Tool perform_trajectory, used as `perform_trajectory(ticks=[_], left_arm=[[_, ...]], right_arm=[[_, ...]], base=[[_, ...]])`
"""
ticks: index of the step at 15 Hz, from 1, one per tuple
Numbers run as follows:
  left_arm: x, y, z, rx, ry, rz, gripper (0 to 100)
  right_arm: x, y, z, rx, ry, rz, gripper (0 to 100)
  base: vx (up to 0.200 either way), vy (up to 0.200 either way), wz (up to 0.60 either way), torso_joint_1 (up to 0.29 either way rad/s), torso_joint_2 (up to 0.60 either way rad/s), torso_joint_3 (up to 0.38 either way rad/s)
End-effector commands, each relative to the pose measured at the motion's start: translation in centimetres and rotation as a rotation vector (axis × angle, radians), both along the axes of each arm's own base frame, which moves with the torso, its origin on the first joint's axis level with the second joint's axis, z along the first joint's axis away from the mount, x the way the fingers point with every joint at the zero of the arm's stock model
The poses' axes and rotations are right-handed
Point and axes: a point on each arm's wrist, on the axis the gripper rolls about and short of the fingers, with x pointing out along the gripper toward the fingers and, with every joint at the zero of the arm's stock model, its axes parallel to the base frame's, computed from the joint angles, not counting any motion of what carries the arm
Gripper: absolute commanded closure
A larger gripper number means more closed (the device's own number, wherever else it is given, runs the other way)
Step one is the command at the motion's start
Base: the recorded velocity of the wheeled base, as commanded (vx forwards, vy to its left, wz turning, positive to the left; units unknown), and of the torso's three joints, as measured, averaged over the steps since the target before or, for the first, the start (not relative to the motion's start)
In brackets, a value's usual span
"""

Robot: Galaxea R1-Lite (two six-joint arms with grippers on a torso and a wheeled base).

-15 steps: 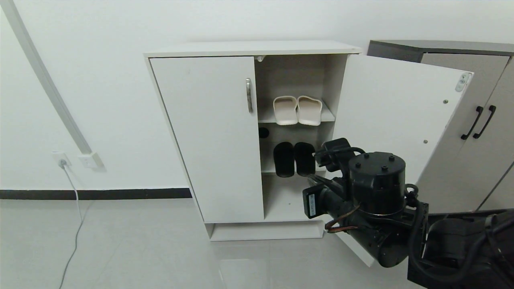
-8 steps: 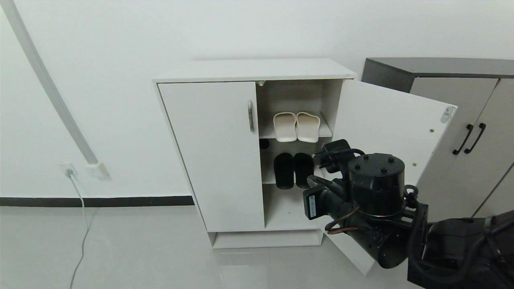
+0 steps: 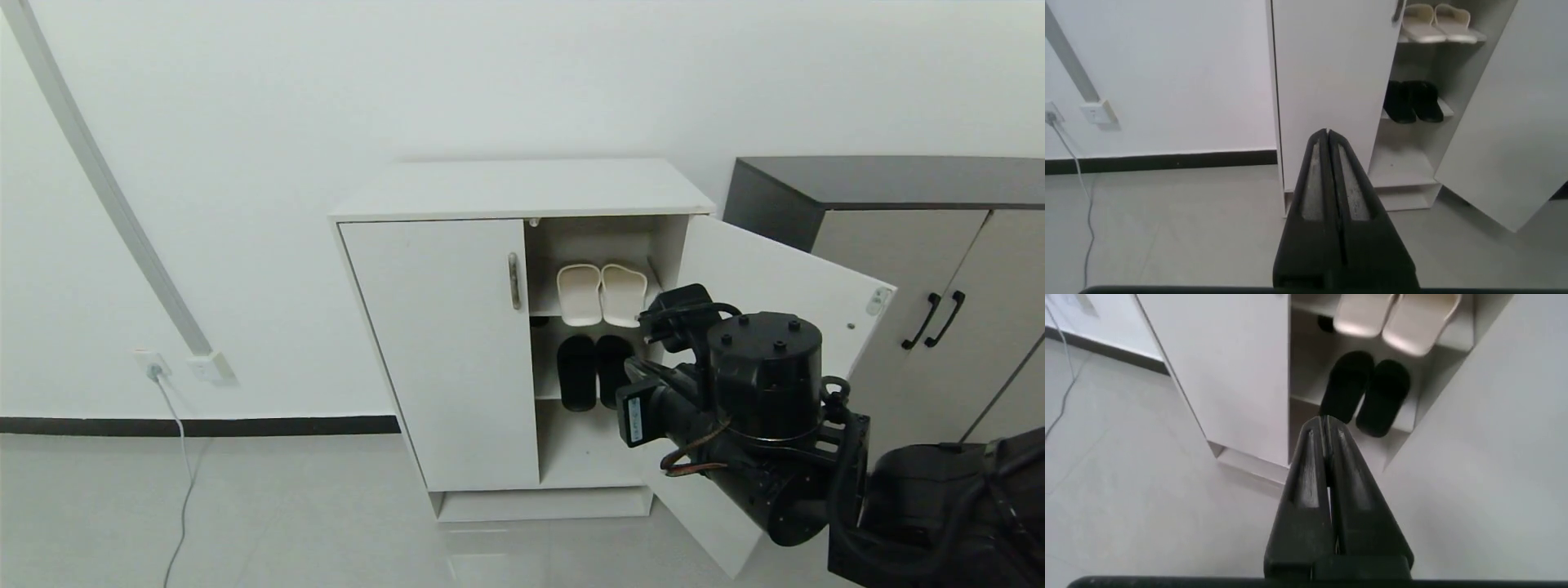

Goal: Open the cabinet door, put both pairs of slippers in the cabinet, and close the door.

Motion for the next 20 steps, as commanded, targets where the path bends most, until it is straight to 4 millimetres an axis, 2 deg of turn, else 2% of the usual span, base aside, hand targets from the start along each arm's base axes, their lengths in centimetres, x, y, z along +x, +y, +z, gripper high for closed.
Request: perform_trajectory(ticks=[1, 17, 20], left_arm=[[0.01, 0.00, -0.01, 0.000, 0.002, 0.000, 100], [0.01, 0.00, -0.01, 0.000, 0.002, -0.002, 100], [0.01, 0.00, -0.01, 0.000, 0.002, -0.002, 100]], right_arm=[[0.09, -0.05, -0.03, 0.000, 0.000, -0.003, 100], [0.36, -0.21, -0.16, 0.004, -0.001, -0.011, 100], [0.48, -0.44, -0.25, 0.008, -0.024, -0.008, 100]], base=[[0.000, 0.000, 0.00, 0.173, -0.49, -0.325], [0.000, 0.000, 0.00, 0.224, -0.55, -0.325], [0.000, 0.000, 0.00, 0.123, -0.29, -0.154]])
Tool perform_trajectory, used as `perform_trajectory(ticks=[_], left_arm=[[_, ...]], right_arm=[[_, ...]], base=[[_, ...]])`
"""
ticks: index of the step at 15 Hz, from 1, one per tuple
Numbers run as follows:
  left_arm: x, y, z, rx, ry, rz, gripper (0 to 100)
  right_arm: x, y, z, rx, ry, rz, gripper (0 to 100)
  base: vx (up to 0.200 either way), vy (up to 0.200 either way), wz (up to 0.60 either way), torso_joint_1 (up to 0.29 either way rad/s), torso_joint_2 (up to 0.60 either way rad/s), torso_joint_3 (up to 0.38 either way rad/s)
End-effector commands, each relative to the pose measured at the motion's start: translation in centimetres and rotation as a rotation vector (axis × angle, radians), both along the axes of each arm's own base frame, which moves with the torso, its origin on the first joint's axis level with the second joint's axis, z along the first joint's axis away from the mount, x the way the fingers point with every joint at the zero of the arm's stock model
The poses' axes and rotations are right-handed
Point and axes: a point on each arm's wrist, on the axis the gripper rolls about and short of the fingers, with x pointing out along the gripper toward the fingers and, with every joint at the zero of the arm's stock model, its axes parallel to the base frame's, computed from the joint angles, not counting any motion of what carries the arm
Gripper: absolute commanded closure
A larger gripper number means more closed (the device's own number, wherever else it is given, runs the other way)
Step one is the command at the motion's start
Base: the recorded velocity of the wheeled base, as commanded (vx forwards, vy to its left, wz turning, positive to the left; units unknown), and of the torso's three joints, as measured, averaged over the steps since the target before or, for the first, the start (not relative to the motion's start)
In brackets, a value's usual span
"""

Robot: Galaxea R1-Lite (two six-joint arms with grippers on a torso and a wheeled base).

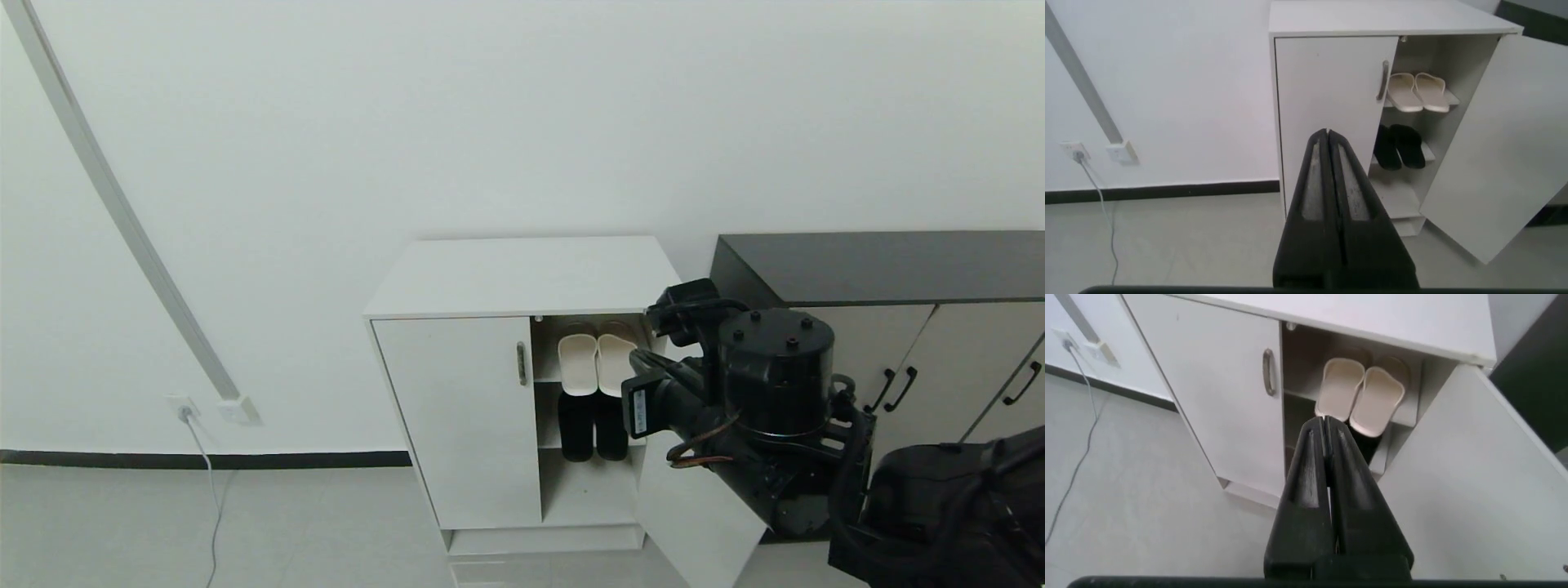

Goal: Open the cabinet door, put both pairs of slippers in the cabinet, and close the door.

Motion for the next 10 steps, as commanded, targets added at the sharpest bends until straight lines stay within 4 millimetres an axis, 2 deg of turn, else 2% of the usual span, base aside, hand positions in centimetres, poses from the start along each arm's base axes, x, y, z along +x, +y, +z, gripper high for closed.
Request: perform_trajectory(ticks=[1, 10], left_arm=[[0.01, 0.00, -0.01, 0.000, 0.002, 0.000, 100], [0.01, 0.00, -0.01, 0.000, 0.002, 0.000, 100]], right_arm=[[0.00, -0.06, -0.33, -0.010, 0.005, 0.000, 100], [0.07, -0.29, -0.44, -0.024, 0.002, -0.005, 100]], base=[[0.000, 0.000, 0.00, 0.000, 0.00, 0.000], [0.000, 0.000, 0.00, 0.000, 0.00, 0.000]])
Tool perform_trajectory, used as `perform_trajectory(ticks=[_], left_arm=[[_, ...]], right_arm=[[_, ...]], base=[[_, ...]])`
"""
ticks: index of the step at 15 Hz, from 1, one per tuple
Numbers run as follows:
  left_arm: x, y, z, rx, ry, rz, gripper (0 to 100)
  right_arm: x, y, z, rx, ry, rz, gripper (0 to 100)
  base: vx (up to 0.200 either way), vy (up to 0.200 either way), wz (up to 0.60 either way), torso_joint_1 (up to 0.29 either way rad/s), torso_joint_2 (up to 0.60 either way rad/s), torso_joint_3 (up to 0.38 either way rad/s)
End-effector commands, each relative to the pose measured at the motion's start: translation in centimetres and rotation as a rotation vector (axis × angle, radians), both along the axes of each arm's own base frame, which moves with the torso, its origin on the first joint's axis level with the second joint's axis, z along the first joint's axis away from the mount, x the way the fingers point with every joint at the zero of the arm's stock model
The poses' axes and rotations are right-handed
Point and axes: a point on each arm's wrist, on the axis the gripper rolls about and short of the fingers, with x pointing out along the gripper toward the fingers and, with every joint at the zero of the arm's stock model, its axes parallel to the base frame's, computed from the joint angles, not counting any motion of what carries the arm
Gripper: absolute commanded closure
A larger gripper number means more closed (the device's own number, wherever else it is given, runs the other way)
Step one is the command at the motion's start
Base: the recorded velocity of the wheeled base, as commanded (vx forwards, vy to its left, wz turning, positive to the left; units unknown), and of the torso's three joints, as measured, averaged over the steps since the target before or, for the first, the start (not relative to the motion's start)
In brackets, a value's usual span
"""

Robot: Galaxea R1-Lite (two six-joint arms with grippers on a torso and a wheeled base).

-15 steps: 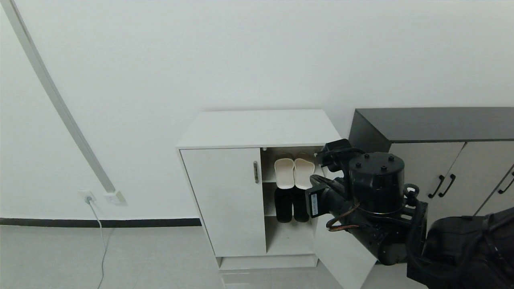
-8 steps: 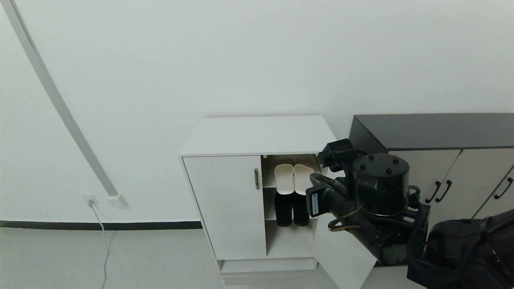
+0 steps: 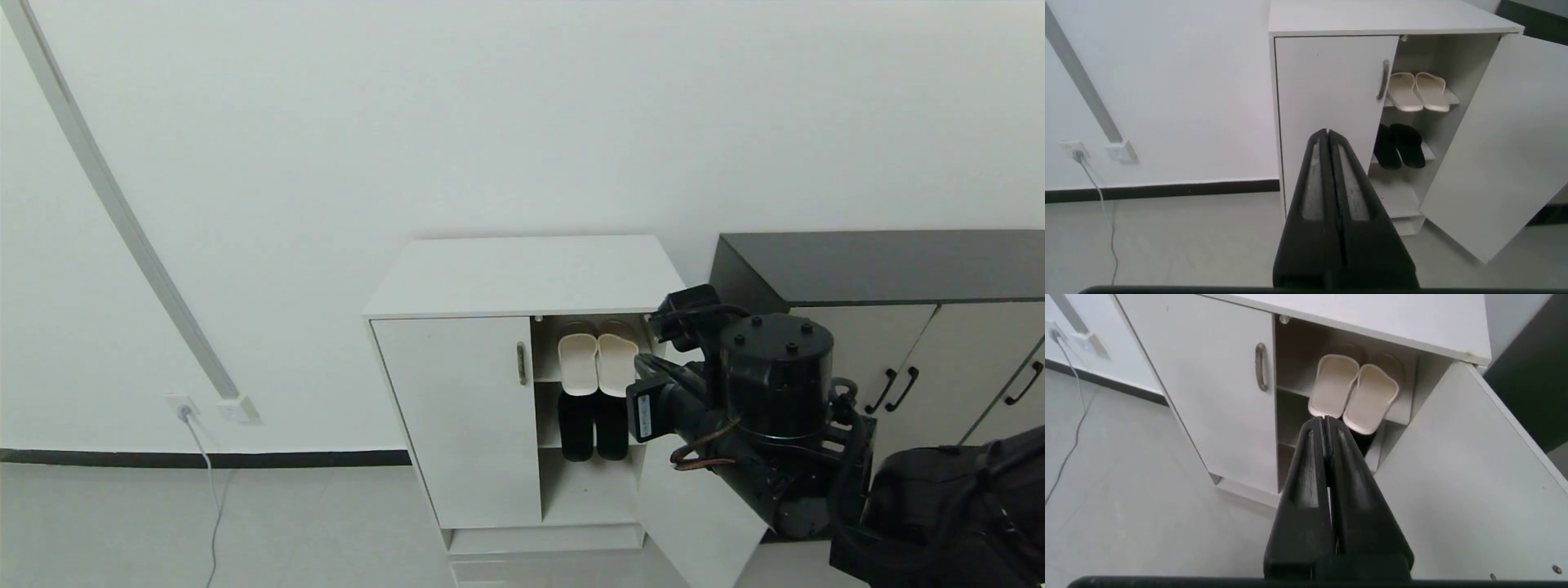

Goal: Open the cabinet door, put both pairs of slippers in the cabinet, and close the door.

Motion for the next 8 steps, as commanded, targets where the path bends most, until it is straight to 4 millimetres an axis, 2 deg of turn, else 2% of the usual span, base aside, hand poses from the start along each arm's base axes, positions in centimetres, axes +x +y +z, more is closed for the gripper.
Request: perform_trajectory(ticks=[1, 6, 8], left_arm=[[0.01, 0.00, 0.00, 0.000, 0.001, 0.000, 100], [0.01, 0.00, 0.00, 0.000, 0.001, 0.000, 100], [0.01, 0.00, 0.00, 0.000, 0.001, 0.000, 100]], right_arm=[[-0.05, -0.02, 0.10, 0.001, -0.003, 0.000, 100], [-0.03, -0.01, 0.17, 0.013, -0.013, 0.000, 100], [-0.08, -0.05, 0.15, 0.008, -0.031, 0.005, 100]], base=[[0.000, 0.000, -0.60, 0.002, 0.01, 0.002], [0.000, 0.000, -0.60, 0.005, 0.00, 0.005], [0.000, 0.000, 0.00, 0.000, 0.00, 0.000]])
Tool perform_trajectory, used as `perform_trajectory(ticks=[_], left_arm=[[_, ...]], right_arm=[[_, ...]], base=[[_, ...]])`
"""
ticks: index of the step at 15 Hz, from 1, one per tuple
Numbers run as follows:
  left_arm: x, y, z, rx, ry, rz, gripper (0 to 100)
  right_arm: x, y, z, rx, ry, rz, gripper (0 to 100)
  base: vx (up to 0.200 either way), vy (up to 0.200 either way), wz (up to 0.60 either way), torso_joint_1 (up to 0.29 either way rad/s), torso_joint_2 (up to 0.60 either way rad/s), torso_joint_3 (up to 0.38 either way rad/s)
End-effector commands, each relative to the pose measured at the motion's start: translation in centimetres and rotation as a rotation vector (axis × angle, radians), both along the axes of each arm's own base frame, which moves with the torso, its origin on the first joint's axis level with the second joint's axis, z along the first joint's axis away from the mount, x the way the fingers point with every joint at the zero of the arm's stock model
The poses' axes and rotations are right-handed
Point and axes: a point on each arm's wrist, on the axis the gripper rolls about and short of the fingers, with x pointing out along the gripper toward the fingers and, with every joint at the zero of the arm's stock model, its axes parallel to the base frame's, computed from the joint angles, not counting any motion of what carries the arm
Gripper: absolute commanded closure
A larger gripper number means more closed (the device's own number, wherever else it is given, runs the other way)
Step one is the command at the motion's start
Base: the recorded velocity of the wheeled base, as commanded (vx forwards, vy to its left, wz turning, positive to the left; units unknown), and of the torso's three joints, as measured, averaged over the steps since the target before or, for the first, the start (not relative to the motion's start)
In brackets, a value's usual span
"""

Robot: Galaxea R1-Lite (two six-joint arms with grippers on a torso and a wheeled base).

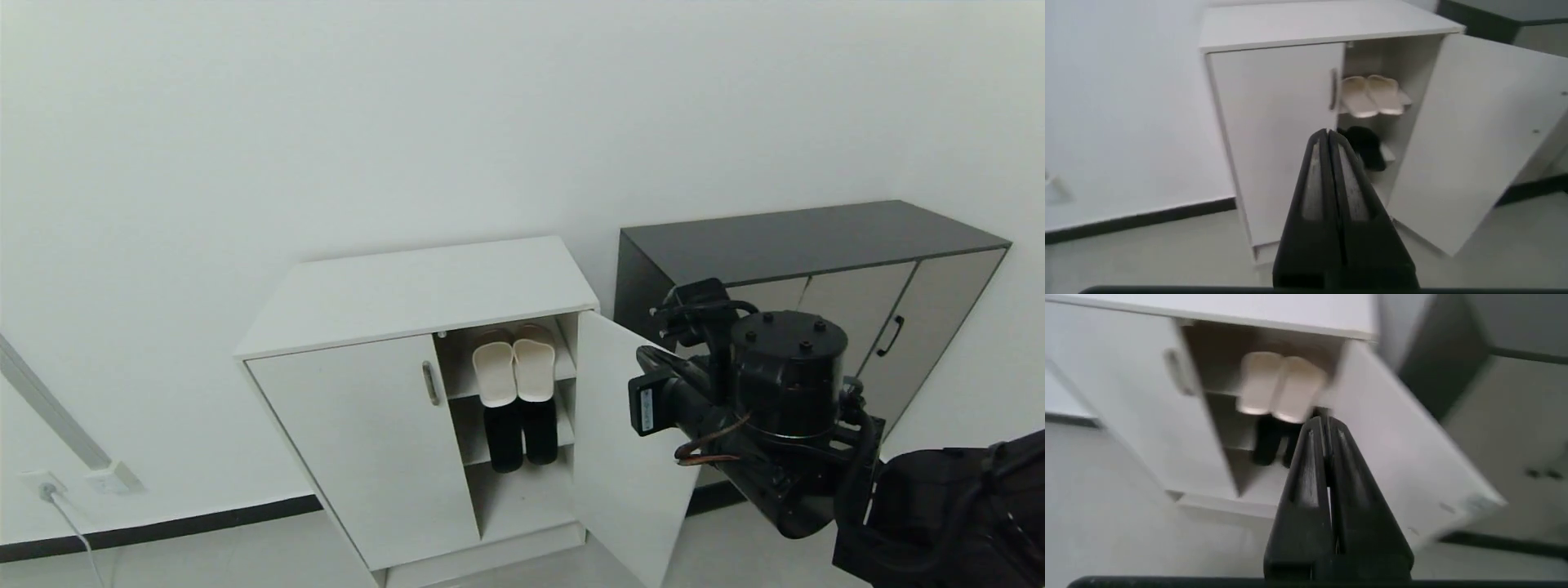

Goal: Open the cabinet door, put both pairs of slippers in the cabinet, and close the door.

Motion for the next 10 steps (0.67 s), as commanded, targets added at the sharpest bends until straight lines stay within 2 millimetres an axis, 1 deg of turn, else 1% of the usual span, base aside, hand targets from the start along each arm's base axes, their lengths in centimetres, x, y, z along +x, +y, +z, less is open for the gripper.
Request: perform_trajectory(ticks=[1, 5, 10], left_arm=[[0.01, 0.00, 0.01, -0.001, 0.001, 0.000, 100], [0.01, 0.00, 0.01, -0.001, 0.001, 0.000, 100], [0.01, 0.00, 0.01, -0.001, 0.001, 0.000, 100]], right_arm=[[-0.05, -0.02, -0.17, -0.005, -0.001, 0.000, 100], [0.14, -0.18, -0.13, -0.005, -0.002, -0.006, 100], [0.88, -0.44, -0.49, -0.014, 0.004, -0.028, 100]], base=[[0.000, 0.000, 0.00, 0.000, 0.00, 0.000], [0.000, 0.000, 0.00, 0.000, 0.00, 0.000], [-0.200, 0.000, 0.00, 0.001, 0.00, 0.002]])
